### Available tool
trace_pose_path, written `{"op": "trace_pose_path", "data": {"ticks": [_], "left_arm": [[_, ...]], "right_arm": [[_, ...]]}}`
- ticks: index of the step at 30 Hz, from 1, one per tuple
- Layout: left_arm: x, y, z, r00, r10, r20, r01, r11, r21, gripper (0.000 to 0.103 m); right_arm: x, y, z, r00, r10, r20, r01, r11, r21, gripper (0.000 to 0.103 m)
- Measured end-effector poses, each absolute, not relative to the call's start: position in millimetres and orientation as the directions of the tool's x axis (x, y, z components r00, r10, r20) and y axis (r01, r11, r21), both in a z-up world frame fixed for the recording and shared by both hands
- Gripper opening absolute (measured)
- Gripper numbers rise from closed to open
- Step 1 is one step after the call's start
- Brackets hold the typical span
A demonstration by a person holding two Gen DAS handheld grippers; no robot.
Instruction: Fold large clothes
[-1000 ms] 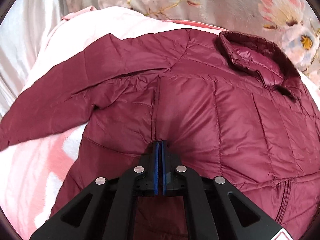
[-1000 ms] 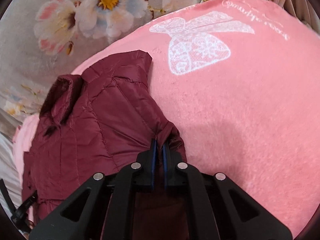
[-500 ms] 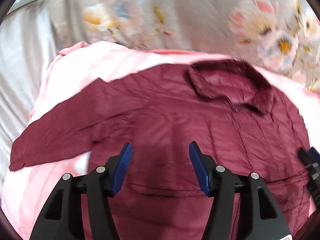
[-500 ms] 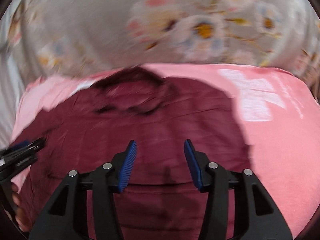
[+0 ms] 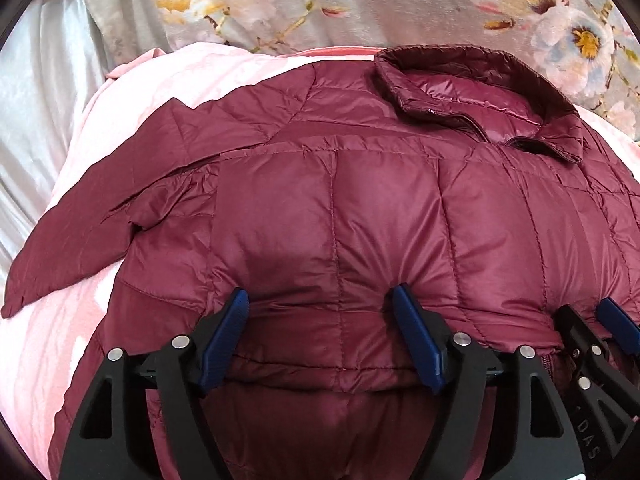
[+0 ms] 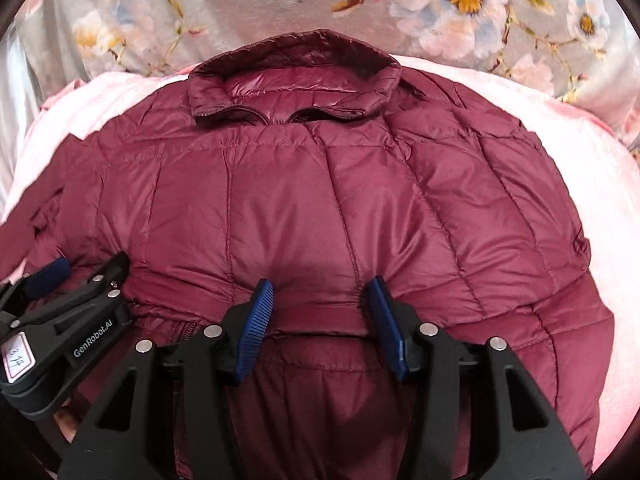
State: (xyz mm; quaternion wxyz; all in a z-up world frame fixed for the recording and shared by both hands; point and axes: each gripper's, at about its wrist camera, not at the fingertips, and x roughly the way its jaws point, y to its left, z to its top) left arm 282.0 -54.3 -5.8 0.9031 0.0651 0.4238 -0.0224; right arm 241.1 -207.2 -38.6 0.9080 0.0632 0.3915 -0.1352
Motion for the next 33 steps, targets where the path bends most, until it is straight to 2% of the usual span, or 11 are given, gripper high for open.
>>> {"op": "trace_pose_path", "data": {"ticks": [16, 19, 22, 27, 31, 33], "left_arm": [[286.4, -54.6, -6.7, 0.639, 0.029, -0.768, 0.085, 0.991, 0.107, 0.079], [288.7, -47.3, -6.3, 0.63, 0.002, -0.777, 0.079, 0.995, 0.066, 0.082], [286.5, -24.1, 1.4, 0.611, -0.098, -0.786, 0.096, 0.994, -0.049, 0.083], [268.6, 83.9, 34.6, 0.614, -0.145, -0.776, -0.021, 0.979, -0.2, 0.083], [269.6, 203.9, 42.5, 0.606, -0.07, -0.793, -0.212, 0.946, -0.246, 0.083], [271.9, 253.8, 38.4, 0.59, -0.015, -0.807, -0.31, 0.919, -0.244, 0.082]], "right_arm": [[243.9, -209.7, -39.2, 0.657, -0.19, -0.73, 0.297, 0.955, 0.019, 0.051], [244.5, -210.7, -38.7, 0.658, -0.184, -0.73, 0.298, 0.954, 0.027, 0.052], [242.3, -213.6, -37.3, 0.666, -0.171, -0.726, 0.297, 0.954, 0.048, 0.053], [235.2, -213.1, -31.1, 0.677, -0.196, -0.71, 0.315, 0.948, 0.039, 0.055], [211.5, -193.8, -16.1, 0.704, -0.225, -0.673, 0.303, 0.953, -0.002, 0.056], [196.6, -178.0, -10.0, 0.722, -0.213, -0.658, 0.277, 0.961, -0.007, 0.061]]}}
